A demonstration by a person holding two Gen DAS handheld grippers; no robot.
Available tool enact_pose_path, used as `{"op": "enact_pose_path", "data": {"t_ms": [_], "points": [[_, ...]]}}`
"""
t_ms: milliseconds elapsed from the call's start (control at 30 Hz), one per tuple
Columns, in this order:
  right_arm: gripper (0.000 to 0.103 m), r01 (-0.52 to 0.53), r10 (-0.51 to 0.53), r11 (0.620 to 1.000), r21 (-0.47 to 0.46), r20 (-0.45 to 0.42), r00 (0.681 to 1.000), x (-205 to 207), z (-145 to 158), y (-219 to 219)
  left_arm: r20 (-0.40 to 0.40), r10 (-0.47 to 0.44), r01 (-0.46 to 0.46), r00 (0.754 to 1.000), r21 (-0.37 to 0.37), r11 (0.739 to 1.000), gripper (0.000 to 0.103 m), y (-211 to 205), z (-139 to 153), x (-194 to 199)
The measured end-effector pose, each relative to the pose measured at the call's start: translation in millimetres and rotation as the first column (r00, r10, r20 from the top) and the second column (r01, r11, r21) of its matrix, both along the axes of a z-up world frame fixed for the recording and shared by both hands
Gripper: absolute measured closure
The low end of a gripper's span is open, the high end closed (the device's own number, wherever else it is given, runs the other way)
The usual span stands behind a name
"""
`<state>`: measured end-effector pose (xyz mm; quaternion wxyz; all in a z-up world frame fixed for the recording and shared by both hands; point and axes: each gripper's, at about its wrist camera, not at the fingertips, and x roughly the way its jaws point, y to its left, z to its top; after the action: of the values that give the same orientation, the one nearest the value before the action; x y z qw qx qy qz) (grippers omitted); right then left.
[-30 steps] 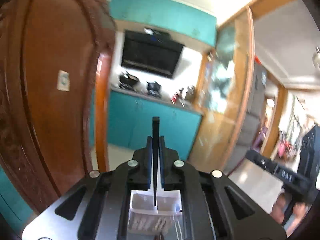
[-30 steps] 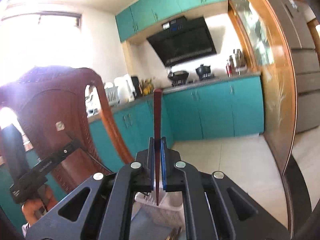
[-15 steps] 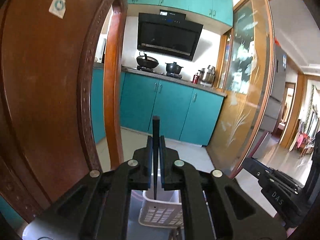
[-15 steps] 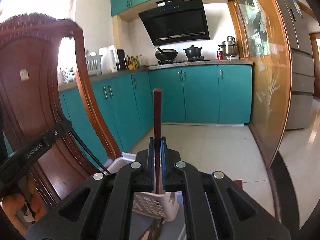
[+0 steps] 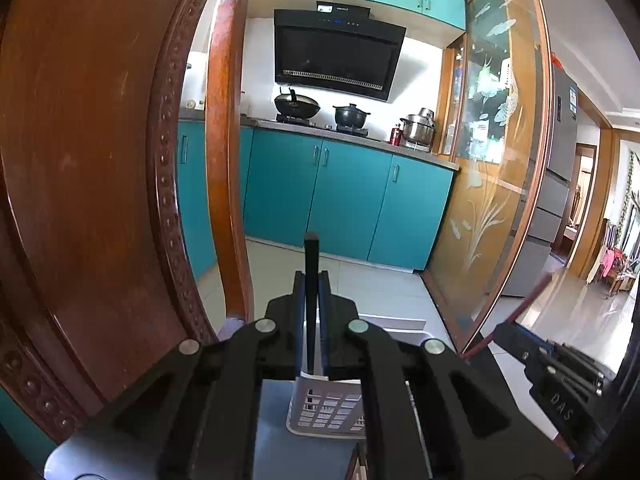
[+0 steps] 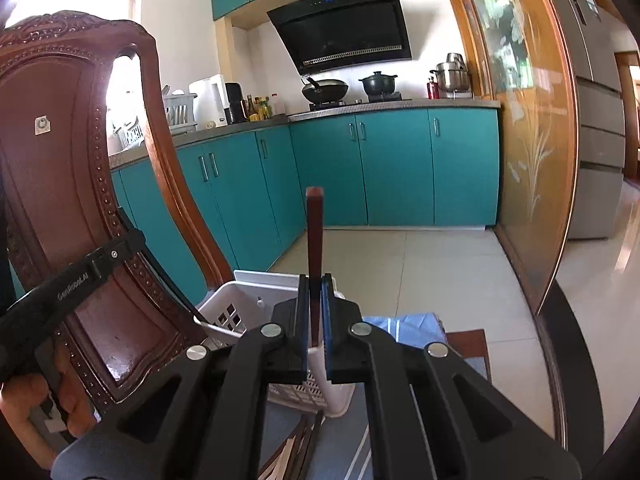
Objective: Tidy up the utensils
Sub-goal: 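Open both tools to drop the chopsticks into the white basket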
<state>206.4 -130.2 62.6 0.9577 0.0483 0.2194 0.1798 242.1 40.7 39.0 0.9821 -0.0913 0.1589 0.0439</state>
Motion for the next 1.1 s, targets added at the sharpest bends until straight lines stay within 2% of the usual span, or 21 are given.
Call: {"op": "enact_pose_path", "data": {"t_ms": [100, 200, 267, 367, 433, 500, 533, 600, 667, 700, 767, 833, 900, 1000, 1100], "points": [[0.09, -0.009, 0.009, 1.0, 0.004, 0.011, 1.0, -5, -2, -2, -0.007, -0.004, 0.004, 1.0, -0.011, 1.0, 0.096, -1, -1, 2], [0.074, -0.013, 0.013, 1.0, 0.01, 0.038, 0.999, -13, -1, -5, 0.005, 0.002, -0.002, 1.0, 0.002, 1.0, 0.096, -1, -1, -4], [0.063, -0.018, 0.017, 1.0, 0.023, 0.055, 0.998, -19, -2, -9, 0.012, 0.005, -0.005, 1.0, 0.007, 1.0, 0.083, -1, -2, -7], [0.057, -0.032, 0.027, 0.999, 0.043, 0.104, 0.994, -35, -5, -17, 0.041, -0.003, 0.003, 0.999, 0.0, 1.0, 0.065, -1, -4, -18], [0.054, -0.048, 0.041, 0.998, 0.044, 0.141, 0.989, -52, -11, -23, 0.061, -0.013, 0.011, 0.998, 0.022, 1.0, 0.061, -4, -8, -28], [0.051, -0.063, 0.056, 0.997, 0.036, 0.163, 0.985, -67, -22, -28, 0.097, -0.003, -0.005, 0.995, 0.078, 0.997, 0.057, -9, -18, -45], [0.049, -0.074, 0.069, 0.997, 0.025, 0.161, 0.984, -75, -30, -30, 0.108, 0.007, -0.018, 0.994, 0.105, 0.994, 0.052, -11, -25, -54], [0.048, -0.089, 0.088, 0.996, 0.003, 0.105, 0.991, -84, -53, -33, 0.081, 0.004, -0.015, 0.997, 0.139, 0.99, 0.049, -12, -49, -66], [0.048, -0.088, 0.088, 0.996, -0.026, 0.007, 0.996, -79, -74, -31, -0.011, -0.022, 0.023, 1.0, 0.135, 0.991, 0.049, -10, -73, -69], [0.048, -0.088, 0.085, 0.995, -0.05, -0.06, 0.995, -72, -86, -27, -0.083, -0.037, 0.047, 0.996, 0.128, 0.991, 0.049, -9, -88, -66], [0.048, -0.104, 0.074, 0.986, -0.127, -0.222, 0.972, -53, -113, -13, -0.186, -0.048, 0.072, 0.981, 0.124, 0.99, 0.049, -7, -109, -60], [0.048, -0.112, 0.056, 0.98, -0.165, -0.31, 0.949, -41, -131, -3, -0.22, -0.04, 0.068, 0.975, 0.122, 0.99, 0.049, -5, -119, -58], [0.048, -0.128, 0.067, 0.982, -0.141, -0.375, 0.925, -35, -145, 2, -0.243, -0.04, 0.071, 0.969, 0.122, 0.99, 0.049, -4, -125, -55], [0.048, -0.164, 0.103, 0.981, -0.107, -0.427, 0.898, -32, -156, 10, -0.314, -0.024, 0.07, 0.949, 0.134, 0.989, 0.045, -4, -137, -47], [0.048, -0.183, 0.097, 0.971, -0.153, -0.445, 0.89, -34, -166, 24, -0.361, -0.032, 0.088, 0.932, 0.139, 0.986, 0.042, -8, -140, -37]]}}
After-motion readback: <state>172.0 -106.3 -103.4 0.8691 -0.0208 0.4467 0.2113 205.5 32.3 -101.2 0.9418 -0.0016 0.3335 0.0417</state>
